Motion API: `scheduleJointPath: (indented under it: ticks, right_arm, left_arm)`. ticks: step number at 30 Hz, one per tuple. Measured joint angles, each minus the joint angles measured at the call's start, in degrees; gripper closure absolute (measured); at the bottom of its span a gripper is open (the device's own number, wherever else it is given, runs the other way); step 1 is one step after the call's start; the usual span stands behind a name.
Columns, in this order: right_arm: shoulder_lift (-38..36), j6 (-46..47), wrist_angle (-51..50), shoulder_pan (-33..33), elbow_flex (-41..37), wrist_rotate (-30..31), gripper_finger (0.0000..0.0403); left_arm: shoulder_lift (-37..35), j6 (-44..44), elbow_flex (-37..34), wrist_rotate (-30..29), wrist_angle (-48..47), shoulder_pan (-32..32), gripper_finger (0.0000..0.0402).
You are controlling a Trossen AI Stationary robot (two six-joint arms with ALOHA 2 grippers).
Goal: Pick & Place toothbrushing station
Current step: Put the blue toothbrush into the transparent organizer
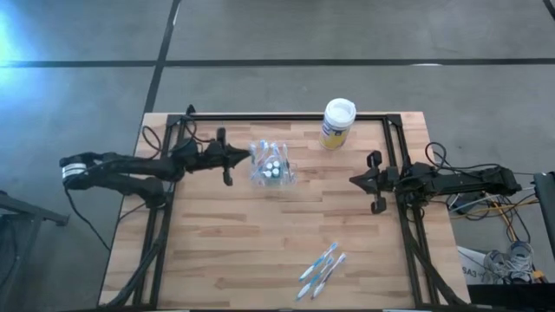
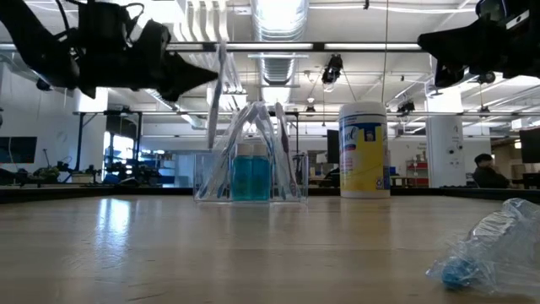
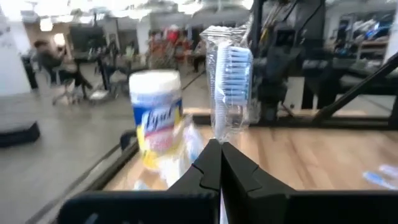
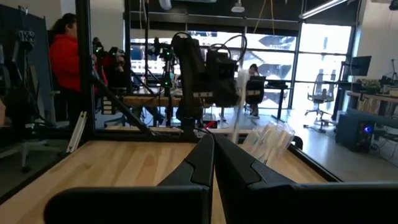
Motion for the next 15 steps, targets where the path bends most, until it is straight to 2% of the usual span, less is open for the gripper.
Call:
scheduleJointPath:
  ticks: [15]
  right_arm:
    - [0.01,-0.24,0.04,0.00,0.00,0.11,0.0394]
  left_arm:
    - [13.36,1.26,-0.23,-1.43,7.70,-0.19,0.0402]
